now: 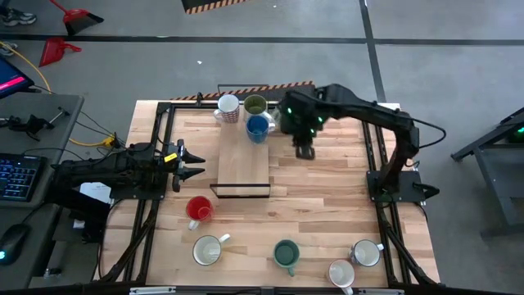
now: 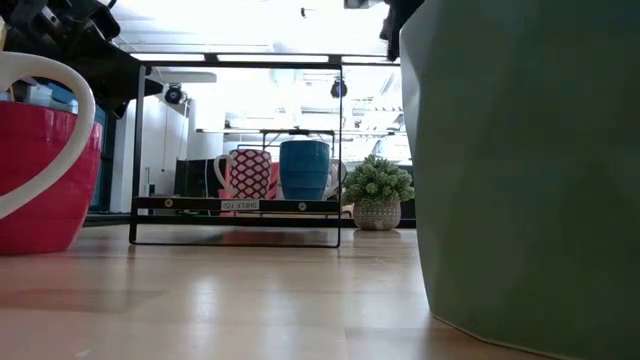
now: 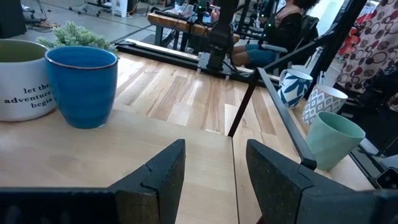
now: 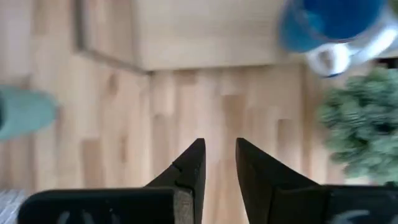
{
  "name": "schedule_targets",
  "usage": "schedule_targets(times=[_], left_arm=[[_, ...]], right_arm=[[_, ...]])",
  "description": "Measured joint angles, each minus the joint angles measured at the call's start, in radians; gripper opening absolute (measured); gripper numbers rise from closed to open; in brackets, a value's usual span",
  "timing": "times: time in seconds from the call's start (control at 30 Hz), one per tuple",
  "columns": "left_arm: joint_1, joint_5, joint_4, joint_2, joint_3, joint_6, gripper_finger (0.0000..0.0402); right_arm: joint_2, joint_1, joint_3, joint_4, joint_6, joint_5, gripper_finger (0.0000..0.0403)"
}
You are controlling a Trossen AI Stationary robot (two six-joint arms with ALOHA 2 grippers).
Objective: Place coffee mugs
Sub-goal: Put the red mug on the shelf
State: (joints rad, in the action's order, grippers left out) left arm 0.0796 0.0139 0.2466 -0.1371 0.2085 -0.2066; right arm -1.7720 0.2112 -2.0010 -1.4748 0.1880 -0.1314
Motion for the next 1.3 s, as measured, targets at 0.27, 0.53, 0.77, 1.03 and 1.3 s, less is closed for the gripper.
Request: schedule_targets(times=[0.27, 0.53, 0.77, 1.03, 1.3], left_arm=[[0.0, 0.008, 0.0, 0.0, 0.0, 0.0, 0.0158], [0.0, 0.009, -0.017, 0.0, 0.0, -0.002, 0.0158], [0.0, 0.009, -0.047, 0.0, 0.0, -0.001, 0.0158], [0.0, 0.009, -0.076, 0.0, 0.0, -0.027, 0.0158], [0.0, 0.009, -0.083, 0.0, 0.0, -0.028, 0.0158]], right_arm=[[0.155, -0.214, 0.083, 0.031, -0.129, 0.105, 0.0066], [0.625, -0.293, 0.715, 0.442, -0.27, 0.163, 0.0066], [1.055, -0.277, 1.193, 0.767, -0.295, 0.081, 0.0066], [1.372, -0.277, 1.539, 1.022, -0.259, -0.033, 0.0066], [1.414, -0.277, 1.742, 1.294, -0.255, -0.164, 0.0066]])
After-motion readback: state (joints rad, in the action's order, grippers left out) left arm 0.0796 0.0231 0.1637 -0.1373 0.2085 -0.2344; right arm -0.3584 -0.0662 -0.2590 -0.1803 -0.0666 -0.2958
